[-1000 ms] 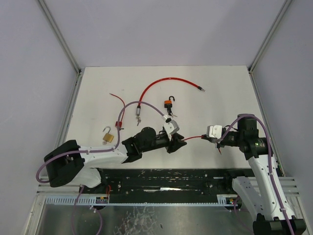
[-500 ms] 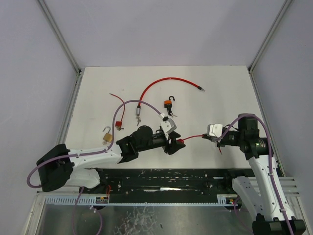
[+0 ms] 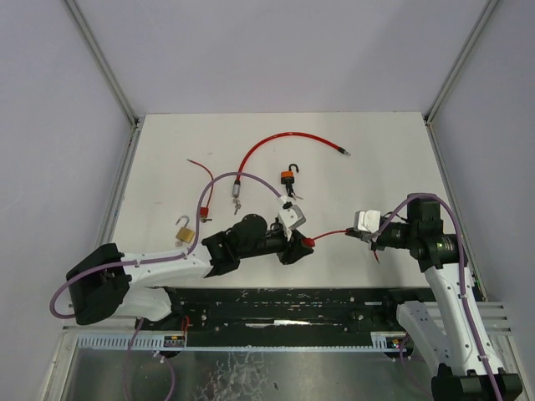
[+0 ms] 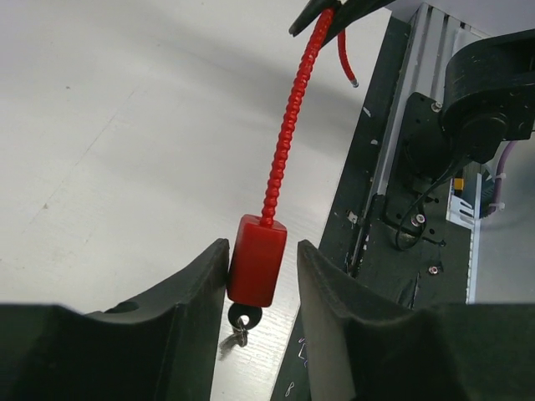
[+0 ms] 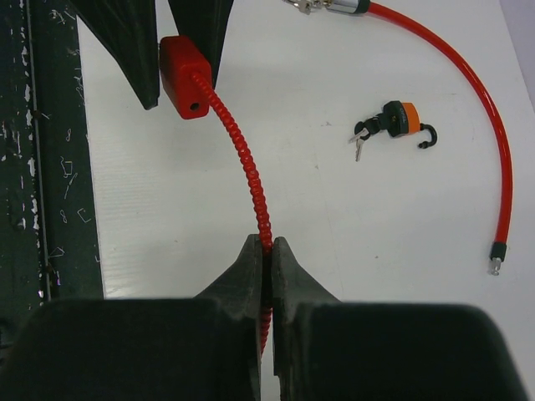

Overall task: Lock with the key
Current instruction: Adjust the lock.

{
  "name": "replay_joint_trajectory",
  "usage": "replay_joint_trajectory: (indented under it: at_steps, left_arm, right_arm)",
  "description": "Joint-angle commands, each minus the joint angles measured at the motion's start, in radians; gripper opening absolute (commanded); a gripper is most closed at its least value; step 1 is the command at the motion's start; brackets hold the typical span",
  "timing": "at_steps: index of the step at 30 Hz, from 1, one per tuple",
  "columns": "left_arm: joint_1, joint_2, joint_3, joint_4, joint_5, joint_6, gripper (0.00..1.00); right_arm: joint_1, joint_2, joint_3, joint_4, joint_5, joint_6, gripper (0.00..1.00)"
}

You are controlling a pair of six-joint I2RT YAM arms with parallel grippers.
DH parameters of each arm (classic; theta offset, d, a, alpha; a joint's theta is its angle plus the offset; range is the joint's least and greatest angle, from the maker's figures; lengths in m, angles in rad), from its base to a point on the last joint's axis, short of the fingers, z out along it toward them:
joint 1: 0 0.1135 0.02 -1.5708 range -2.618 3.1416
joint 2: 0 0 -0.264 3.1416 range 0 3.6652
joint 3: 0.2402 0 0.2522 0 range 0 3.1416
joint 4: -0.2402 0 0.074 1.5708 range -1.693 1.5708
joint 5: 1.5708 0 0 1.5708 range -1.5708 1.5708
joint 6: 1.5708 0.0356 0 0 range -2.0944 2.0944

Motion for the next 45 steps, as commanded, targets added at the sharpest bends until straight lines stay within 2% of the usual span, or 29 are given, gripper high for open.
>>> replay_joint_trajectory:
  at_steps: [1,3,7,8,11,15,18,21,23,26,36,40,45]
  left_arm:
    - [-0.009,0.023,0.052,-0.017,0.017,-0.001,0.34]
    - [-0.008,0.036,0.066,-0.028,0.025,0.000,0.26]
    - [-0.008,0.053,0.085,-0.044,0.052,0.008,0.02]
    - [-0.007,0.054,0.087,-0.045,0.061,0.011,0.00]
    - [-0.008,0.054,0.076,-0.017,0.078,0.009,0.00]
    - [-0.008,0.046,0.031,0.127,0.117,-0.031,0.00]
    - [-0.008,0.038,0.022,0.191,0.076,-0.048,0.00]
    - [-0.006,-0.007,0.008,0.218,-0.021,-0.035,0.00]
    - [-0.004,-0.047,-0.003,0.230,-0.092,-0.026,0.00]
    - [0.002,-0.107,-0.012,0.225,-0.144,-0.008,0.00]
    - [0.016,-0.160,0.033,0.050,-0.145,0.061,0.00]
    - [0.017,-0.149,0.064,-0.019,-0.172,0.071,0.00]
    - [0.016,-0.146,0.075,-0.032,-0.172,0.083,0.00]
  right_arm:
    - [-0.006,0.000,0.043,0.015,-0.030,0.019,0.00]
    - [-0.007,0.001,0.043,0.014,-0.033,0.018,0.00]
    - [-0.006,0.002,0.043,0.007,-0.042,0.012,0.00]
    - [-0.006,0.006,0.044,0.006,-0.045,0.011,0.00]
    - [-0.006,0.021,0.047,0.009,-0.061,0.025,0.00]
    - [-0.006,0.040,0.056,0.072,-0.103,0.133,0.00]
    - [-0.006,0.036,0.044,0.125,-0.056,0.174,0.02]
    - [-0.007,0.029,0.021,0.189,0.035,0.219,0.07]
    - [-0.006,0.030,0.011,0.220,0.082,0.252,0.18]
    - [-0.006,0.035,0.008,0.248,0.117,0.298,0.27]
    - [-0.008,0.033,0.067,0.194,0.112,0.328,0.31]
    - [-0.008,0.044,0.138,0.094,0.116,0.325,0.35]
    - [-0.008,0.087,0.198,-0.053,0.148,0.263,0.39]
